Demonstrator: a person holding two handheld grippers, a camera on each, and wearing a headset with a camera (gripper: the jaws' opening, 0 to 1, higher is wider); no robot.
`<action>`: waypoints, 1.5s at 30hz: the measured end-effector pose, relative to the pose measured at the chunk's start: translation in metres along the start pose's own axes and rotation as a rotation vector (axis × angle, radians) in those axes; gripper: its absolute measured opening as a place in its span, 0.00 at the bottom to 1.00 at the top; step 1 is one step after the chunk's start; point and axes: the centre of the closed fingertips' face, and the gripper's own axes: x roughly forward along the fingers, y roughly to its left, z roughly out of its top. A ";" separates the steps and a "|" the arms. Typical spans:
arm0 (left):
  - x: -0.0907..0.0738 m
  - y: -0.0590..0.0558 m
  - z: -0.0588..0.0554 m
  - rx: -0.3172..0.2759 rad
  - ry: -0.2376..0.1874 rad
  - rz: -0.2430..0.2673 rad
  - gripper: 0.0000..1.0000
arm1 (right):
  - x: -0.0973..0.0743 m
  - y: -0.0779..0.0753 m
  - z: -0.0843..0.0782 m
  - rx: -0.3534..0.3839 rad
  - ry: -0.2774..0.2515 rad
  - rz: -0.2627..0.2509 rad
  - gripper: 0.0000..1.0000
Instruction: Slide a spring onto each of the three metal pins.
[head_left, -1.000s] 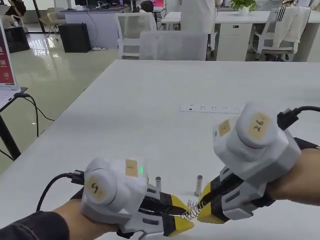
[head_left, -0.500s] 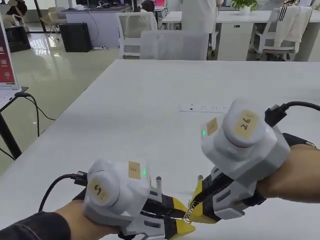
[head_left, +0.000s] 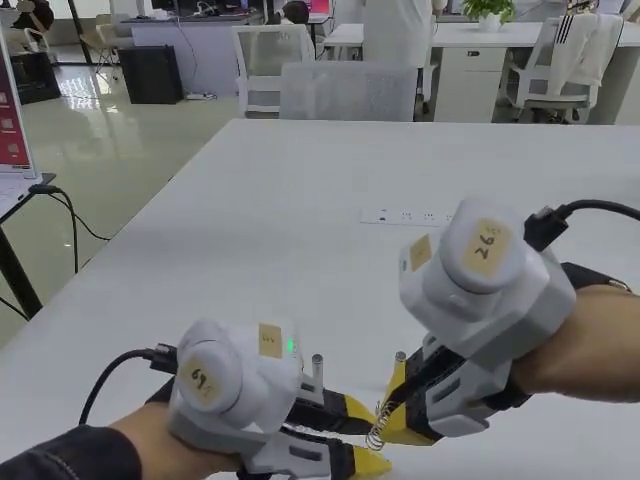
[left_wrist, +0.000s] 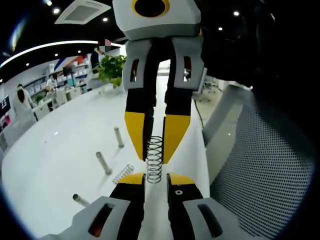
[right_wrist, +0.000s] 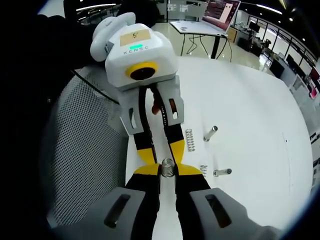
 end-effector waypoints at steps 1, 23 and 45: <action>0.000 0.000 -0.001 -0.004 0.001 0.000 0.10 | 0.000 -0.001 -0.001 0.001 0.001 -0.001 0.08; -0.022 0.013 -0.003 -0.089 -0.019 0.044 0.32 | -0.024 -0.028 -0.032 0.070 0.043 -0.075 0.08; -0.060 0.031 -0.026 -0.173 -0.027 0.167 0.42 | -0.050 -0.054 -0.051 0.125 0.062 -0.134 0.08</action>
